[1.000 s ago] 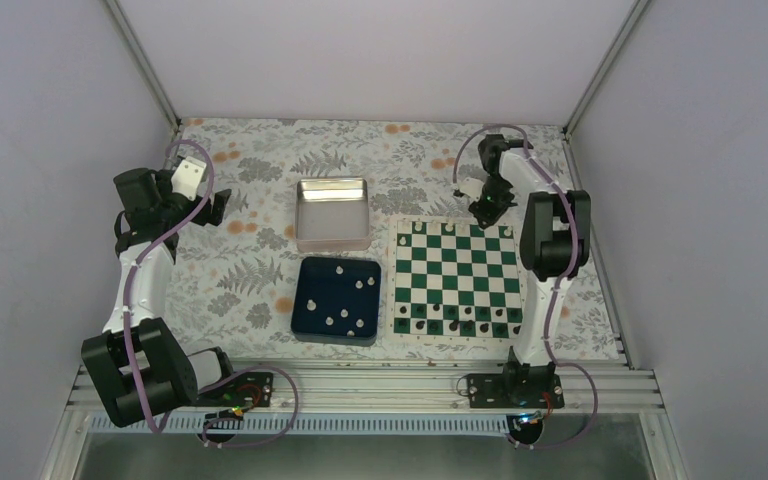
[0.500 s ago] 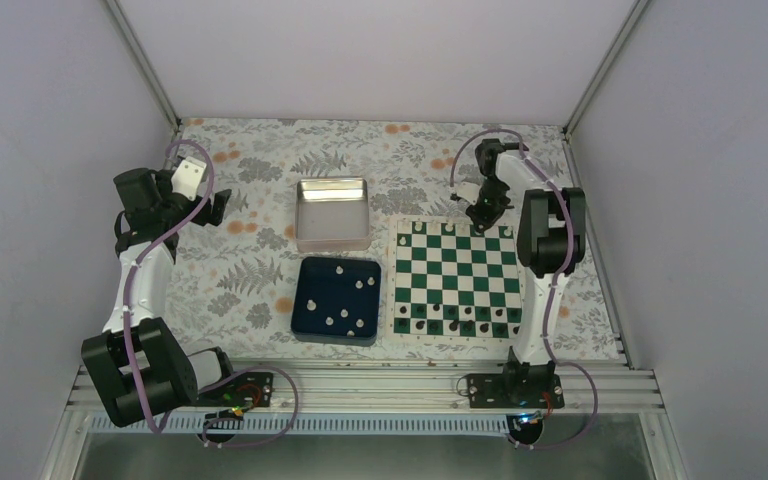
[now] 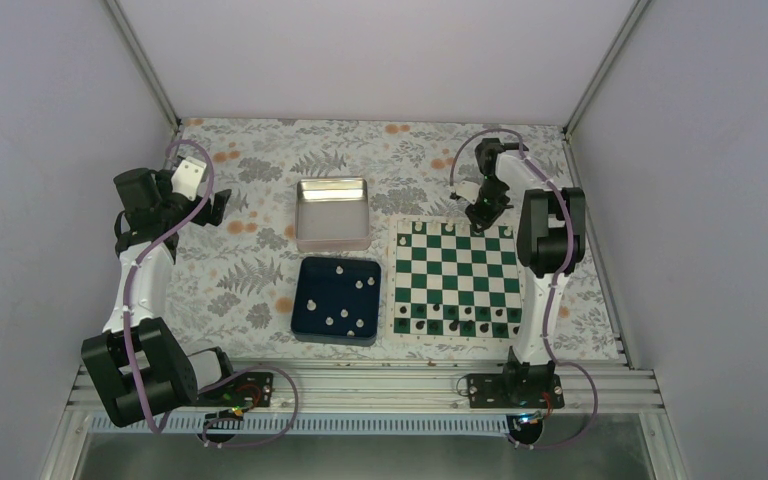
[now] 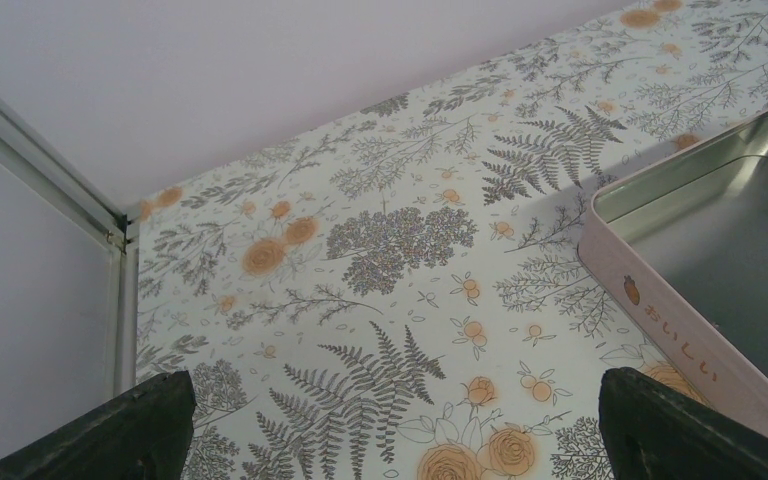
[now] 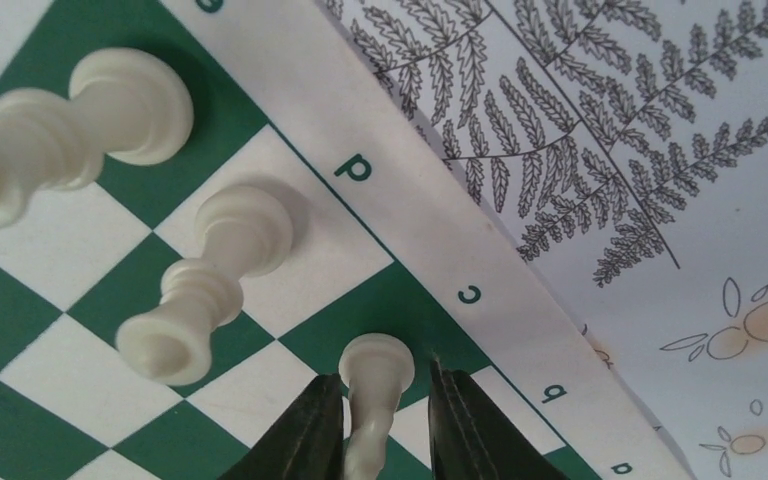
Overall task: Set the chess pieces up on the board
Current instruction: Place the chess piece on the chessboard, then pick up the chess piece from the storage box.
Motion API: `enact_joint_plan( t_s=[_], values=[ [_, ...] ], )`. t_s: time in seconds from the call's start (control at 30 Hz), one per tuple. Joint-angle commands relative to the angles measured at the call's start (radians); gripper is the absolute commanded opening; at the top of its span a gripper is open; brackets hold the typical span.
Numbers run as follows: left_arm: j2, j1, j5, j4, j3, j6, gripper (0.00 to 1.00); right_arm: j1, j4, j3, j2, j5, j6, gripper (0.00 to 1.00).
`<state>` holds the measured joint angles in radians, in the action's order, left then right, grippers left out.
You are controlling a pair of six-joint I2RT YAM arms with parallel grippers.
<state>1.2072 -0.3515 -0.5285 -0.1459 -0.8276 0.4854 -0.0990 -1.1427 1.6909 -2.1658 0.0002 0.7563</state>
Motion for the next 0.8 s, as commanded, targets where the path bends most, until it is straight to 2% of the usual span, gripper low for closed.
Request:
enact_joint_plan(
  t_s=[0.0, 0.13, 0.3, 0.6, 0.77],
  values=[
    [-0.001, -0.007, -0.020, 0.006, -0.006, 0.001, 1.00, -0.011, 0.002, 0.001, 0.001, -0.020, 0.011, 0.28],
    [-0.002, -0.006, -0.019, 0.003, -0.007, 0.002, 1.00, -0.010, -0.019, 0.022, 0.051, -0.017, 0.006, 0.40],
    [-0.001, -0.006, -0.021, 0.010, -0.005, 0.001, 1.00, -0.080, -0.055, 0.062, 0.149, -0.007, -0.009, 0.45],
    [-0.011, -0.006, -0.015, 0.009, -0.004, -0.003, 1.00, -0.489, -0.075, 0.158, 0.168, -0.004, -0.079, 0.48],
    [-0.007, -0.006, -0.020, 0.010, -0.002, -0.004, 1.00, -0.720, 0.007, 0.146, 0.149, -0.064, -0.070, 0.48]
  ],
)
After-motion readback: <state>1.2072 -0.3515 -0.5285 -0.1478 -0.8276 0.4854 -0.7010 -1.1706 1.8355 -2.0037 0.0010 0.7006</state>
